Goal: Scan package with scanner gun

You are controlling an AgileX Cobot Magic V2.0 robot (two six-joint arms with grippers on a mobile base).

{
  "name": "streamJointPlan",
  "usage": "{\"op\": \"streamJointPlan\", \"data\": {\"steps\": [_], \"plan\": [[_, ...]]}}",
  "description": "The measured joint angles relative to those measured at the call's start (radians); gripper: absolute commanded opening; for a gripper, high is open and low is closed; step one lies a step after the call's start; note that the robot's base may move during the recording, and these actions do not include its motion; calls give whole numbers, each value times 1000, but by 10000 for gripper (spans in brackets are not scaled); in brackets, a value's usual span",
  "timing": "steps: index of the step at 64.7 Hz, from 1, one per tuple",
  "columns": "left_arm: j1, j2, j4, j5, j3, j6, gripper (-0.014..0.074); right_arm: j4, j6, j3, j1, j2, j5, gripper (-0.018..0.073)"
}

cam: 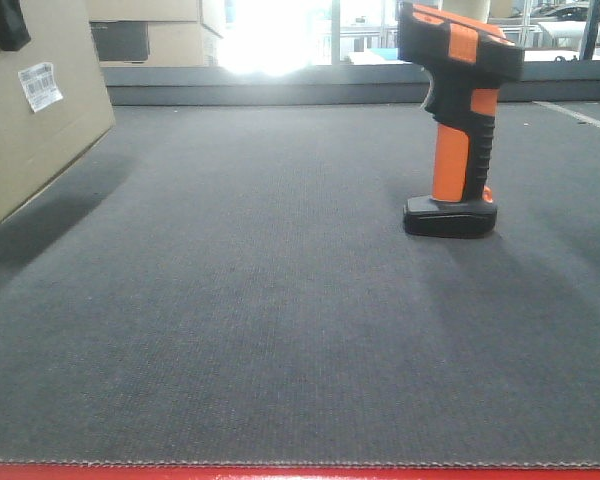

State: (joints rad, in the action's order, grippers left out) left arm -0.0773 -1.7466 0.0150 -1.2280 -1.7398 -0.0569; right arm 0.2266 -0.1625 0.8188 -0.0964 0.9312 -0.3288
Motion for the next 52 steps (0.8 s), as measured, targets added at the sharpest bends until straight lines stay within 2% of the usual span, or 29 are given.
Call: {"op": "streamJointPlan", "data": {"steps": [20,25,31,35,43,45,52], "plan": [[0,-92,3,0,0,23,-99,-8,0,-26,2,-29,11,-153],[0,-92,3,0,0,23,-6,-9,0,-41,2,-27,13,-153],[0,-92,3,0,0,25,180,-10,0,-52,2,-27,16,-153],[0,-92,3,0,0,25,348,-10,0,-55,2,-27,22,-153],[0,-92,3,0,0,27,594,-10,0,-55,2,-27,40,-153],[0,-92,3,2,0,27,622,-10,0,-55,2,-27,42,-153],[0,-72,3,4,0,27,583,-10,0,-55,2,-27,44,-153]]}}
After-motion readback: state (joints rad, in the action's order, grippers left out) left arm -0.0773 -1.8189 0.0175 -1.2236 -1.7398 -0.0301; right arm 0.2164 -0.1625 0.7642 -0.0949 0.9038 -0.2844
